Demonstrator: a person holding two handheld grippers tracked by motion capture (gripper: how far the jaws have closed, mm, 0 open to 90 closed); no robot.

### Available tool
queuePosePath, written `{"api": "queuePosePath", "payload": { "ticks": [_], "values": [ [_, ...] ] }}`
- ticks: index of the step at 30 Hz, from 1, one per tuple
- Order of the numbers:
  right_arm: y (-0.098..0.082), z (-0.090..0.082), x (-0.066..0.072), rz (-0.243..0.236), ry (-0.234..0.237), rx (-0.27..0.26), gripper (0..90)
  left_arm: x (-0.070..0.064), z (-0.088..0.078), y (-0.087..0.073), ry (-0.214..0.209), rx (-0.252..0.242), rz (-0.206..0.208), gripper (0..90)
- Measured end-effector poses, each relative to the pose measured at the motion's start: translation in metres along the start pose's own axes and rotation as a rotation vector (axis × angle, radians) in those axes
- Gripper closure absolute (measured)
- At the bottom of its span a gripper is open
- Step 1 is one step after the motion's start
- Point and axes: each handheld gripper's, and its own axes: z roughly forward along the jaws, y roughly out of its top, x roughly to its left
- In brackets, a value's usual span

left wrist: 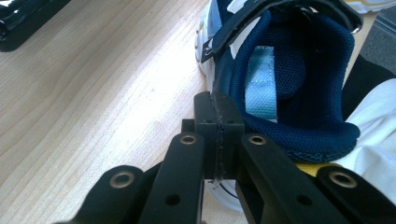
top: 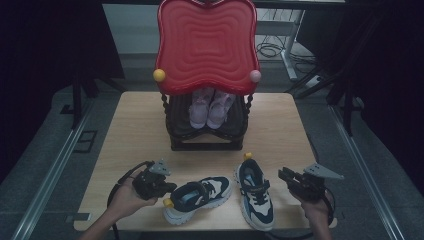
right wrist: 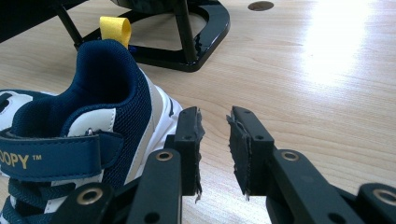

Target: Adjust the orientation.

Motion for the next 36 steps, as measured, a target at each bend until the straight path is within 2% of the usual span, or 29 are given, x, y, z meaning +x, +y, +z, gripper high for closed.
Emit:
{"api": "queuePosePath", "payload": {
  "ticks": [3,8,12,18,21,23,25,28,36],
  "values": [
    [0.0,0.0,0.0,0.001,0.0,0.0,72.7,0.002,-0.002,-0.001,-0.012,-0.014,-0.011,89.6],
    [0.0,0.0,-0.001,0.003,0.0,0.0,72.7,0.007,-0.005,0.0,-0.008,-0.047,-0.035,88.0],
    [0.0,-0.001,-0.001,0.004,-0.001,-0.001,72.6,0.009,-0.009,0.004,-0.019,-0.073,-0.039,86.2],
    [0.0,-0.001,-0.001,0.004,-0.001,-0.001,72.6,0.004,-0.012,0.018,-0.023,-0.097,-0.01,84.8],
    [0.0,-0.001,-0.001,0.003,-0.001,-0.001,72.5,0.002,-0.012,0.025,-0.04,-0.106,0.006,82.7],
    [0.0,-0.001,-0.001,0.003,-0.001,0.0,72.5,0.002,-0.01,0.03,-0.067,-0.108,0.015,77.0],
    [0.0,-0.001,-0.001,0.003,-0.001,0.0,72.5,0.001,-0.005,0.033,-0.089,-0.098,0.028,71.7],
    [0.0,-0.001,-0.001,0.002,-0.002,0.0,72.5,0.0,0.004,0.038,-0.098,-0.055,0.041,68.5],
    [-0.001,-0.001,-0.001,0.003,-0.003,0.001,72.4,-0.006,0.023,0.047,-0.085,0.037,0.082,66.1]
  ]
}}
